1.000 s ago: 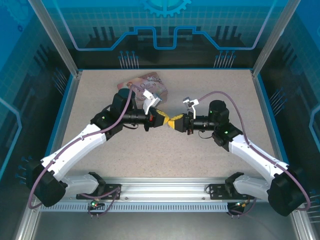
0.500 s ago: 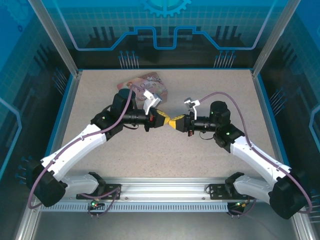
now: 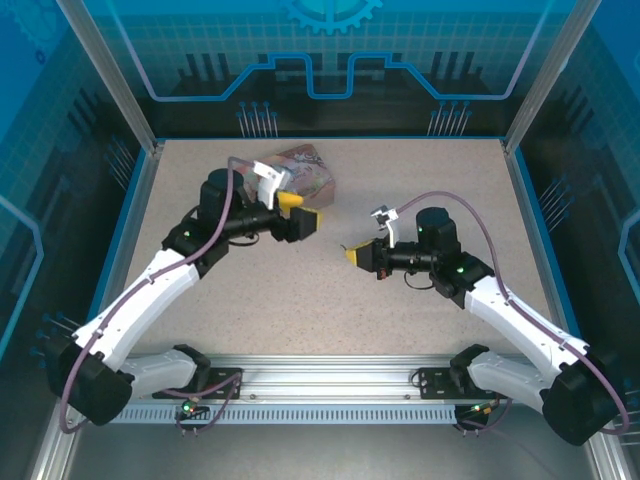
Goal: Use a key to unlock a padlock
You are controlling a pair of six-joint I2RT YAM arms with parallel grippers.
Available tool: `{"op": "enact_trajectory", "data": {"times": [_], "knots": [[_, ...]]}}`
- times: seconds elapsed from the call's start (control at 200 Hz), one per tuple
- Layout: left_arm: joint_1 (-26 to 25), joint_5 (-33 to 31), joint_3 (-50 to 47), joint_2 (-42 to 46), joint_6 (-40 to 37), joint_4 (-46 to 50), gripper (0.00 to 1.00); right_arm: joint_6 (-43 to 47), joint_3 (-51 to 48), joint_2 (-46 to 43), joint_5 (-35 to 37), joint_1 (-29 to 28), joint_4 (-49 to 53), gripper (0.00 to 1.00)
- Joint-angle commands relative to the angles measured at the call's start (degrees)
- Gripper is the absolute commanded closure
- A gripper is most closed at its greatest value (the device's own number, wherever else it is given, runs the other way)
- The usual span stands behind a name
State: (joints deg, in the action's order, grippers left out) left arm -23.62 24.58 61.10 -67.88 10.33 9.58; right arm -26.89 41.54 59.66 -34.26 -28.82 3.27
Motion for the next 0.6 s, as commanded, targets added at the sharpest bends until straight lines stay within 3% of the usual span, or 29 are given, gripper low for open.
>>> {"op": "enact_trajectory", "data": {"times": [0.0, 0.225, 0.595], "knots": [[4.67, -9.87, 2.51, -5.12, -0.89, 4.97, 0.04, 2.95, 2.42, 0.65, 6.75, 0.08, 7.69, 1.0], [10.5, -21.29, 14.26, -22.21, -7.74, 9.43, 0.01, 3.62, 2.25, 1.78, 8.42, 0.08, 9.25, 1.0], [14.29, -20.51, 40.58, -49.73, -10.33, 13.14, 0.01, 3.86, -0.29, -0.54, 8.73, 0.95, 9.13, 1.0]]}}
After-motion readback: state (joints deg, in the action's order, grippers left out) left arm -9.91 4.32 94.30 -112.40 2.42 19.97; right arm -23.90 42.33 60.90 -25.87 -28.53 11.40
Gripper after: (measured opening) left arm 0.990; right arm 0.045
